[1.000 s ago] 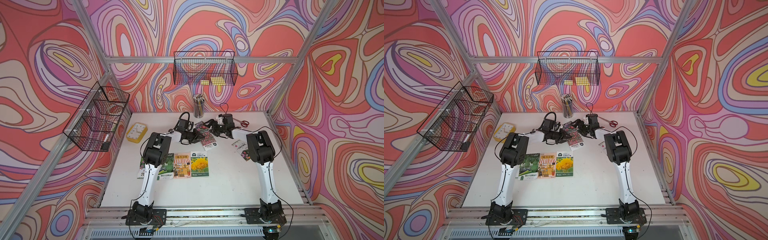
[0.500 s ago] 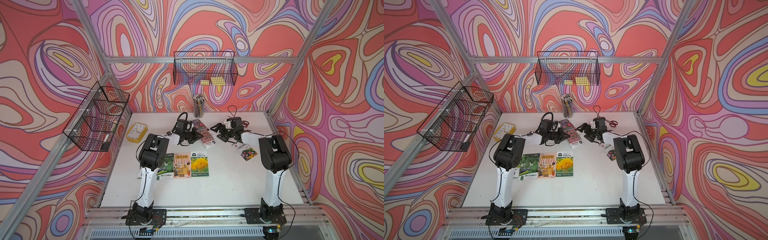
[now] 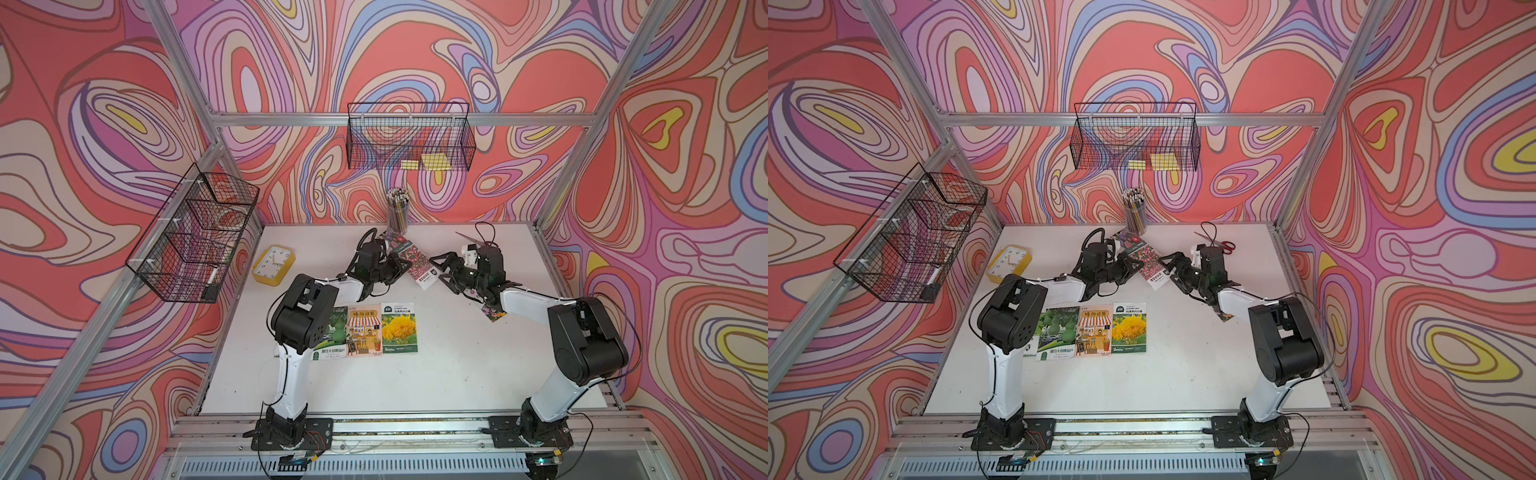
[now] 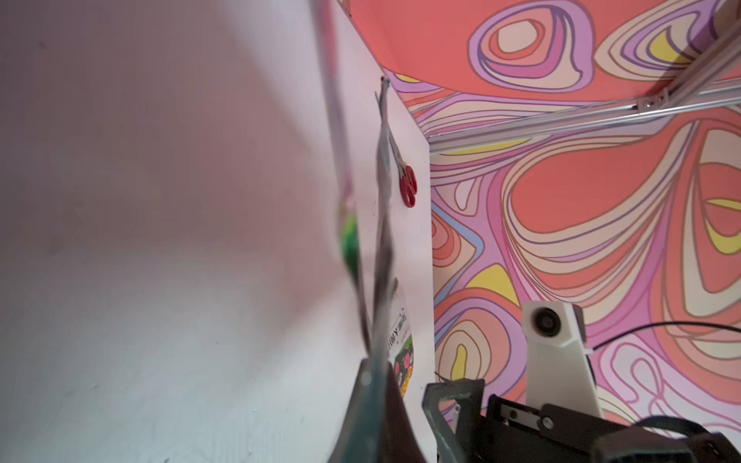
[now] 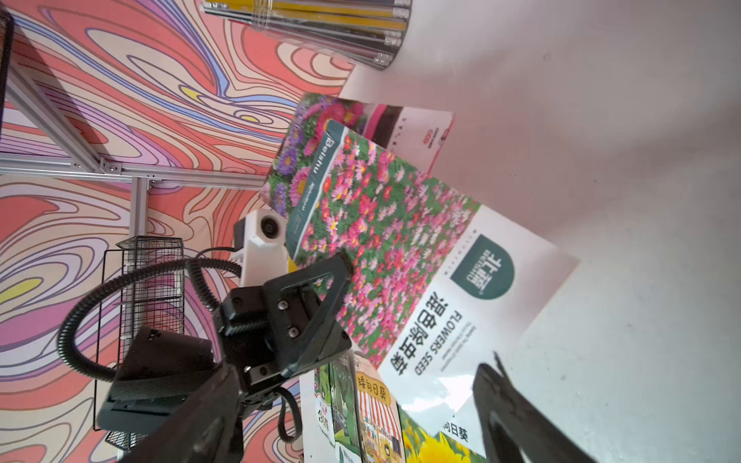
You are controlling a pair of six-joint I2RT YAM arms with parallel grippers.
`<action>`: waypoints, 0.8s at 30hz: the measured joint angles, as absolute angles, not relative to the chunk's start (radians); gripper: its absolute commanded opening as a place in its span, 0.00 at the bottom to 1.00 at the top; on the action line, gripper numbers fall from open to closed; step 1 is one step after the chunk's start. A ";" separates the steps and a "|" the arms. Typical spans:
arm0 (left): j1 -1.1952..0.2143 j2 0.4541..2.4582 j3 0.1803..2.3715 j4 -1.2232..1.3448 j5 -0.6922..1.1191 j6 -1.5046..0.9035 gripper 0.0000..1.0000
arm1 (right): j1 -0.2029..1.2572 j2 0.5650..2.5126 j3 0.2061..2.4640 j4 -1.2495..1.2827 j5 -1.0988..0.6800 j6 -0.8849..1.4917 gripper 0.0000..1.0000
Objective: Arrange the seed packets in a row
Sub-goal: Pick up the seed packet from the center of the board.
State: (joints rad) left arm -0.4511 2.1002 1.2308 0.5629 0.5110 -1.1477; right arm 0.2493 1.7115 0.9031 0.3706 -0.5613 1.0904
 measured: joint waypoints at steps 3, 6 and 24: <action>-0.472 2.100 1.190 0.609 0.427 -1.158 0.00 | 0.287 1.711 0.866 0.421 -0.532 1.148 0.88; -0.507 2.100 1.147 0.694 0.336 -1.173 0.00 | 0.338 1.712 0.851 0.440 -0.492 1.196 0.85; -0.591 2.080 1.097 0.924 0.122 -1.209 0.00 | 0.377 1.846 0.744 0.809 -0.347 1.493 0.64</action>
